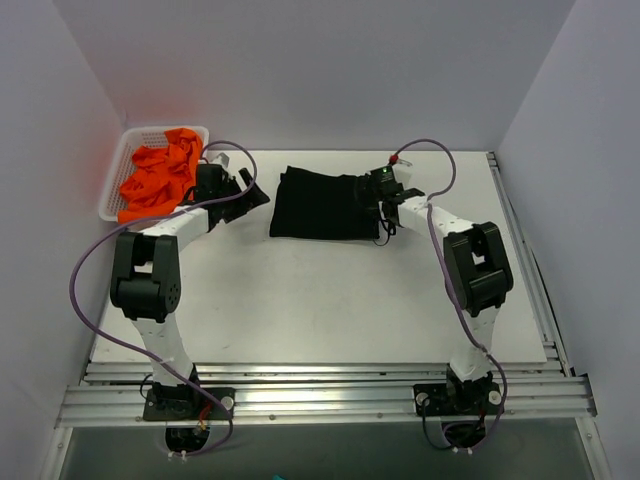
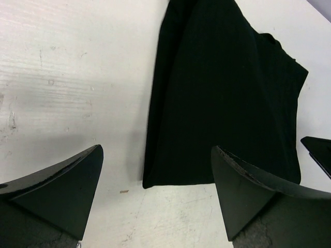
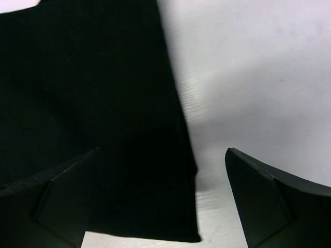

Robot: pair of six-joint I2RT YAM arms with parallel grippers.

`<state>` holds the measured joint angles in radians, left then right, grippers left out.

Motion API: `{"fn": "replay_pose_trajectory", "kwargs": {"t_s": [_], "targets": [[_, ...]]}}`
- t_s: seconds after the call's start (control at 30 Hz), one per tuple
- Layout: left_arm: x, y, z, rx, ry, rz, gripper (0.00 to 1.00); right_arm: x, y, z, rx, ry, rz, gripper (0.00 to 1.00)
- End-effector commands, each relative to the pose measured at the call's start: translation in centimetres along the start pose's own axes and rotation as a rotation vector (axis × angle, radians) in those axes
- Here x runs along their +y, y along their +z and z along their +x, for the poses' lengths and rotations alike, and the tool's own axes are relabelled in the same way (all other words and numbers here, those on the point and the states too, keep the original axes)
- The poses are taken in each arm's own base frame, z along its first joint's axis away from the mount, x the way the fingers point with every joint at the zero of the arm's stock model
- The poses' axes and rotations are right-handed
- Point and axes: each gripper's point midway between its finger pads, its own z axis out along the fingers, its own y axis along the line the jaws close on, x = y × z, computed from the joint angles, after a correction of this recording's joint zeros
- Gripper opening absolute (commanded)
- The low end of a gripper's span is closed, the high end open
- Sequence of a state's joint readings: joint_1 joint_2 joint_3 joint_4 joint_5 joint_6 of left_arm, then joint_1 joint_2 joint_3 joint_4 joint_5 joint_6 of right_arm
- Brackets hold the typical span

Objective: Fold and stack the t-shirts
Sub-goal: Fold the tshirt, then neatly place the folded tshirt to the corner

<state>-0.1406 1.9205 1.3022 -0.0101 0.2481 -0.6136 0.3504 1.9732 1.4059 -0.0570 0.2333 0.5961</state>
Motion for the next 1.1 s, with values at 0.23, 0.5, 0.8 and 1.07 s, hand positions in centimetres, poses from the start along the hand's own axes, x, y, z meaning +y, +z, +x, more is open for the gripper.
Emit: {"fn": "replay_pose_trajectory", "kwargs": {"t_s": [0.23, 0.5, 0.8, 1.07], "targets": [[-1.4, -1.6, -3.3, -0.124, 0.087, 0.041, 0.94, 2.7, 3.5, 2.4, 0.038, -0.007, -0.007, 1.00], [-1.0, -1.6, -3.3, -0.129, 0.089, 0.037, 0.94, 1.8, 7.0, 4.3, 0.076, 0.008, 0.024, 0.79], [0.1, -1.3, -2.8, -0.121, 0.082, 0.016, 0.94, -0.1, 10.0, 2.0, 0.085, 0.039, 0.117, 0.00], [0.0, -1.2, -3.2, -0.129, 0.085, 0.012, 0.94, -10.6, 9.3, -9.3, -0.031, 0.119, 0.331, 0.00]]}}
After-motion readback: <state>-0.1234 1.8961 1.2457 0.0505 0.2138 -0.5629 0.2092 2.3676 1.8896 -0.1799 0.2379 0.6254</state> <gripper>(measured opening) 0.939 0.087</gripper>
